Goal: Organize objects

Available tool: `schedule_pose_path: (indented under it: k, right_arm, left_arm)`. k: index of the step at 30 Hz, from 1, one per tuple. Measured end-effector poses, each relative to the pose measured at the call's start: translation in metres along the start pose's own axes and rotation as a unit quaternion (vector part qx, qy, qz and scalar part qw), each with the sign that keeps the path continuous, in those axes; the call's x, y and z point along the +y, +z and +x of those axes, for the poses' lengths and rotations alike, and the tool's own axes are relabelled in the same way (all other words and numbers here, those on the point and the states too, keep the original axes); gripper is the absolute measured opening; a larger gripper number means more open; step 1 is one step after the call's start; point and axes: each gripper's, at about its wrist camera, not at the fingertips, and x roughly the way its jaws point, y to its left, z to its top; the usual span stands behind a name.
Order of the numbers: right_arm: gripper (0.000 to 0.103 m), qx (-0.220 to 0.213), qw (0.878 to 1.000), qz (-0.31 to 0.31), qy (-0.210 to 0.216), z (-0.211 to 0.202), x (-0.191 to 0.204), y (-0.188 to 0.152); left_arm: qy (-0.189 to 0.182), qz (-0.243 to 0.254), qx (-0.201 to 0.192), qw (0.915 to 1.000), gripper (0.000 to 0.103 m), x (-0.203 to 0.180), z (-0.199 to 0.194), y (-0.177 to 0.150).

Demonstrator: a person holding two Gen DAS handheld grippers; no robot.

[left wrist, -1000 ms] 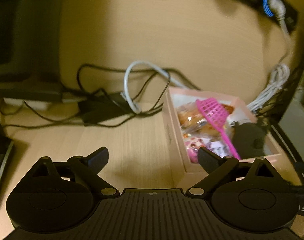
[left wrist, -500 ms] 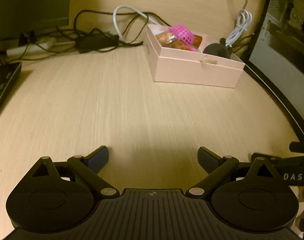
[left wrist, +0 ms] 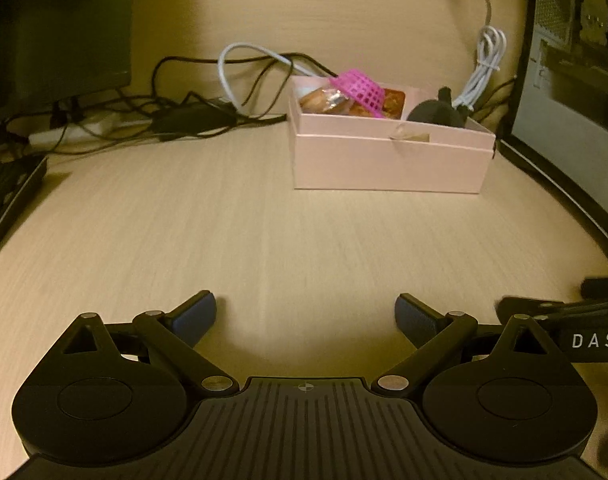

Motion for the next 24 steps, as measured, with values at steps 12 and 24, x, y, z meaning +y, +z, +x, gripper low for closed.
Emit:
schedule_pose_path:
  k: [12, 24]
  right_arm:
    - [0.103, -0.045, 0.999, -0.002, 0.006, 0.02, -0.008, 0.01]
    - [0.103, -0.044, 0.999, -0.001, 0.005, 0.023, -0.011, 0.012]
  left_arm:
    - [0.027, 0.003, 0.005, 0.9996, 0.101, -0.011, 0.024, 0.014]
    - [0.028, 0.003, 0.005, 0.9996, 0.101, -0.012, 0.023, 0.014]
